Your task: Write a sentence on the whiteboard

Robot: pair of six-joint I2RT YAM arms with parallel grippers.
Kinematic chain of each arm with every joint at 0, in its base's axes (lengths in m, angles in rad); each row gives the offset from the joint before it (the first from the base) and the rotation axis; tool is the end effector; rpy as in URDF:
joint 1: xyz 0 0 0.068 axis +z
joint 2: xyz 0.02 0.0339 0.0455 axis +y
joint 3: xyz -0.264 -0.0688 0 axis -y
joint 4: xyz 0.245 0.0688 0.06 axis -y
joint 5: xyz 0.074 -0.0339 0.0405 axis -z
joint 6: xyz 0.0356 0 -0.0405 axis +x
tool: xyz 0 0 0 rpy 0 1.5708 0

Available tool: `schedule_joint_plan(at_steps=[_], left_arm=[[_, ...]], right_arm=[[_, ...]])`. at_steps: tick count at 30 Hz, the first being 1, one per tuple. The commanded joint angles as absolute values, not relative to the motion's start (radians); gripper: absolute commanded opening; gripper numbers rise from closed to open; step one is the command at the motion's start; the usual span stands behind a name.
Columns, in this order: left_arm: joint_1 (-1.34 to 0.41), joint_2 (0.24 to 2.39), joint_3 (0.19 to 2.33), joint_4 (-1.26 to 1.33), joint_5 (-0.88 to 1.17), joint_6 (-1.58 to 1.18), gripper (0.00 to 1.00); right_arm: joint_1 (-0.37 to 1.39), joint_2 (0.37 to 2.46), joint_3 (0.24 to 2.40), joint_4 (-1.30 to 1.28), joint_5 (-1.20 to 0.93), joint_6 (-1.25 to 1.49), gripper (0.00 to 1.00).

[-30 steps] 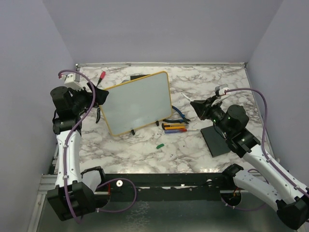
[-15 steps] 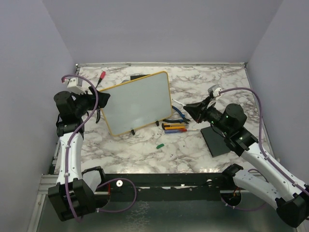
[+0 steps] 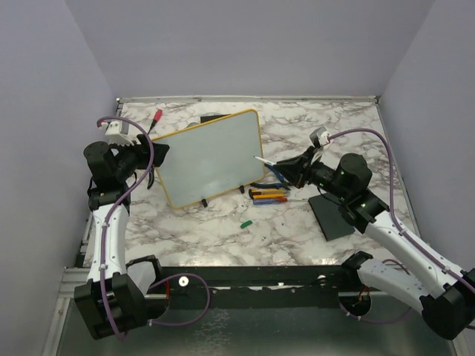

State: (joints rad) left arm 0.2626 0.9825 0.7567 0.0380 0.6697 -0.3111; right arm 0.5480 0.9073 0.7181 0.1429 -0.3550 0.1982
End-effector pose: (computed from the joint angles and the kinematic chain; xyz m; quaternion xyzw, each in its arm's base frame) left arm 0.2238 0.0373 0.3177 -0.0048 0.7571 -0.2677 0.5960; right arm 0.1784 0.1234 0.3294 -0.2440 0.6798 0.3667 0.5864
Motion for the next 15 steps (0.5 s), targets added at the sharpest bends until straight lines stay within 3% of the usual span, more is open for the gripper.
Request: schedule_joint_plan(at_steps=[1,15], left_arm=[[0.273,0.972,0.747,0.022,0.651,-0.266,0.65],[0.257,0.911,0.675,0.002,0.625,-0.297,0.55]], right_arm=[[0.547,0.934,0.75,0.223,-0.431,0.235,0.01],[0.556,0.956,0.751,0.235,-0.427,0.232,0.01]])
